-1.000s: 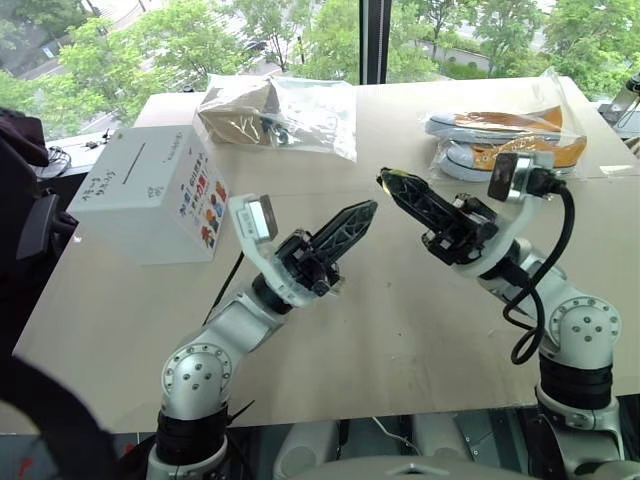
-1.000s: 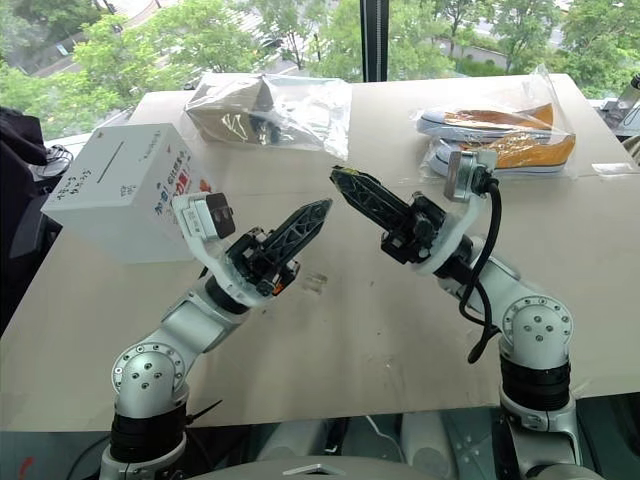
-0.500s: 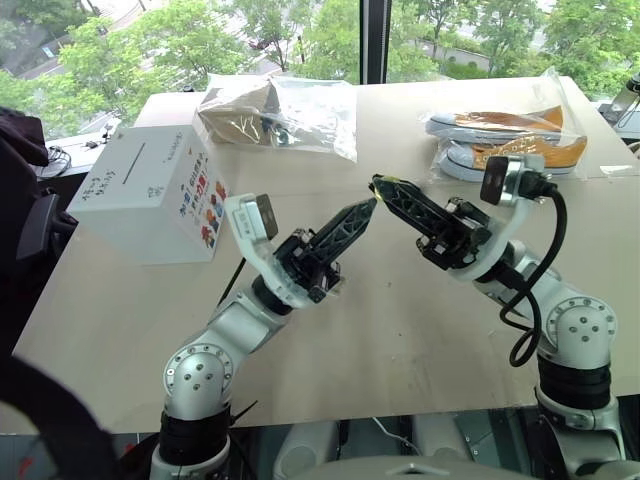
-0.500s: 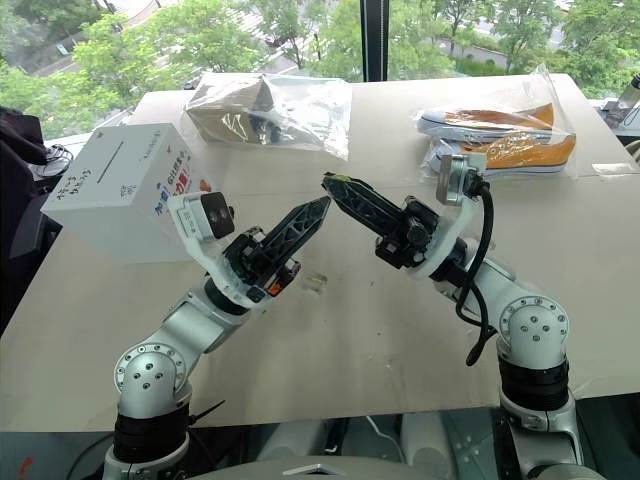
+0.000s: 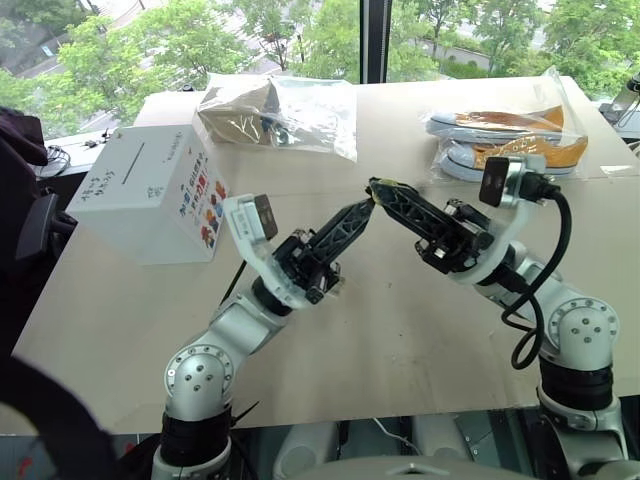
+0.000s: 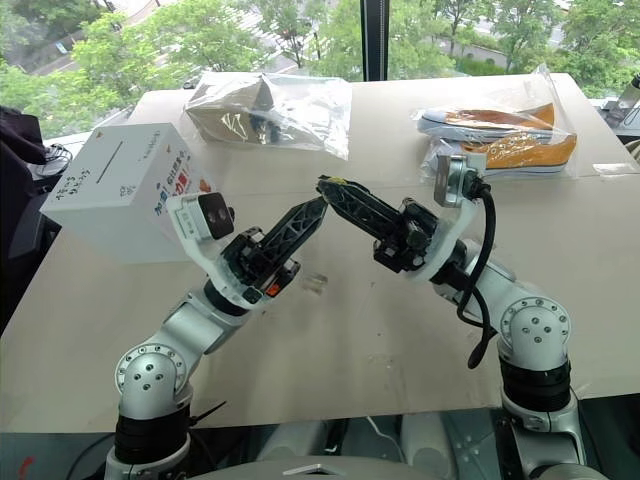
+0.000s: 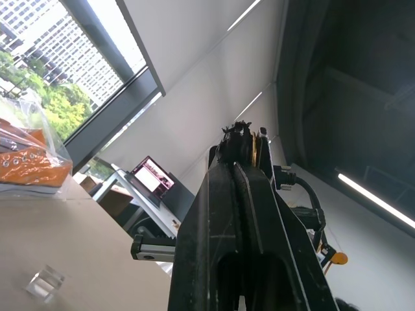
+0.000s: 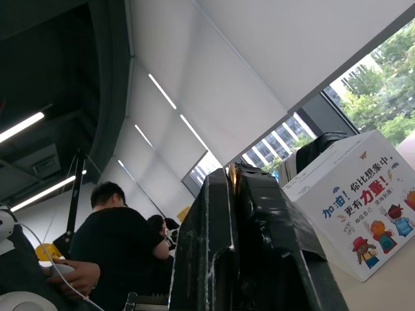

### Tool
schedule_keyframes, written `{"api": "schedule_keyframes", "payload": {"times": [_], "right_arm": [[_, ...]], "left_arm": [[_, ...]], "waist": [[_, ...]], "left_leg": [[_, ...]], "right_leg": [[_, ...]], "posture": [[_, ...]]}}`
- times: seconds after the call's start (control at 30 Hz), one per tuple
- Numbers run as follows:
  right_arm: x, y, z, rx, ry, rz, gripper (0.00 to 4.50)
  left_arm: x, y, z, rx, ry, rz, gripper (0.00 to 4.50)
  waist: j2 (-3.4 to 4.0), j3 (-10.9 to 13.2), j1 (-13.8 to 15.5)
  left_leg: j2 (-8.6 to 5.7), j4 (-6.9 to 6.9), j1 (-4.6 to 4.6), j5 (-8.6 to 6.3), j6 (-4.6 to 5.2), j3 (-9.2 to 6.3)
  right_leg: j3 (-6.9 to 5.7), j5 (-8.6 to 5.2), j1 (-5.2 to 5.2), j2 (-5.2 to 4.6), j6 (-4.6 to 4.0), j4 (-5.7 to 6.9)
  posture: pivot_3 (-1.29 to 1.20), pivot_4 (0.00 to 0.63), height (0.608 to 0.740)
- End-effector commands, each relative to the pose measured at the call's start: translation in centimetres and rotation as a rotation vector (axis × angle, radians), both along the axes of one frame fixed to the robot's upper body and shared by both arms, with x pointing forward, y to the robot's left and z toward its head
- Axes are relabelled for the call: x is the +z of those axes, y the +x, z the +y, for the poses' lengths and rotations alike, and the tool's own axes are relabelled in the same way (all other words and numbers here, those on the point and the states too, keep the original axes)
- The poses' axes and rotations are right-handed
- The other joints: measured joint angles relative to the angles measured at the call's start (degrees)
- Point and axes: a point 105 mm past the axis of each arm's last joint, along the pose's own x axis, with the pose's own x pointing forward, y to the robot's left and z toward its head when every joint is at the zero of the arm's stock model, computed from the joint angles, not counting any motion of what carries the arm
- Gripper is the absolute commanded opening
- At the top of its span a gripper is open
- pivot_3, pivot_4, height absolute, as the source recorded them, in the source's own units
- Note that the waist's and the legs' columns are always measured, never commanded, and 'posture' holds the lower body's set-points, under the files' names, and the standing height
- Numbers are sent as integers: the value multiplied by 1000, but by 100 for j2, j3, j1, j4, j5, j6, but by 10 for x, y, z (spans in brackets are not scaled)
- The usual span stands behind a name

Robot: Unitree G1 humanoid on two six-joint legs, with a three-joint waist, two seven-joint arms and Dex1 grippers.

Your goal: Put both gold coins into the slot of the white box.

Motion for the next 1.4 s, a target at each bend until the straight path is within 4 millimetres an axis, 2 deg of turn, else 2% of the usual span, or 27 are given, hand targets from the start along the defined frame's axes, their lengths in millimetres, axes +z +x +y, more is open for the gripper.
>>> {"api": "schedule_keyframes", "payload": {"times": [0.03,1.07,1.4], "right_arm": [[10,-5,-1,0,34,-38,0],[6,-15,4,82,10,-48,0],[6,-19,4,106,-2,-58,0]], "left_arm": [[11,-13,0,-39,-28,-56,89],[7,-16,-1,-66,-43,-54,89],[6,-17,-6,-141,-38,-34,89]], "waist": [[0,0,1],[0,0,1],[0,0,2]], "left_leg": [[0,0,0,0,0,-1],[1,-4,-9,-4,5,-2],[1,-4,-10,-5,6,-2]], "right_leg": [[-1,0,0,0,0,-1],[-2,2,0,0,3,-24],[-2,2,0,0,3,-27]], "posture": [[0,150,740],[0,150,740],[0,150,740]]}}
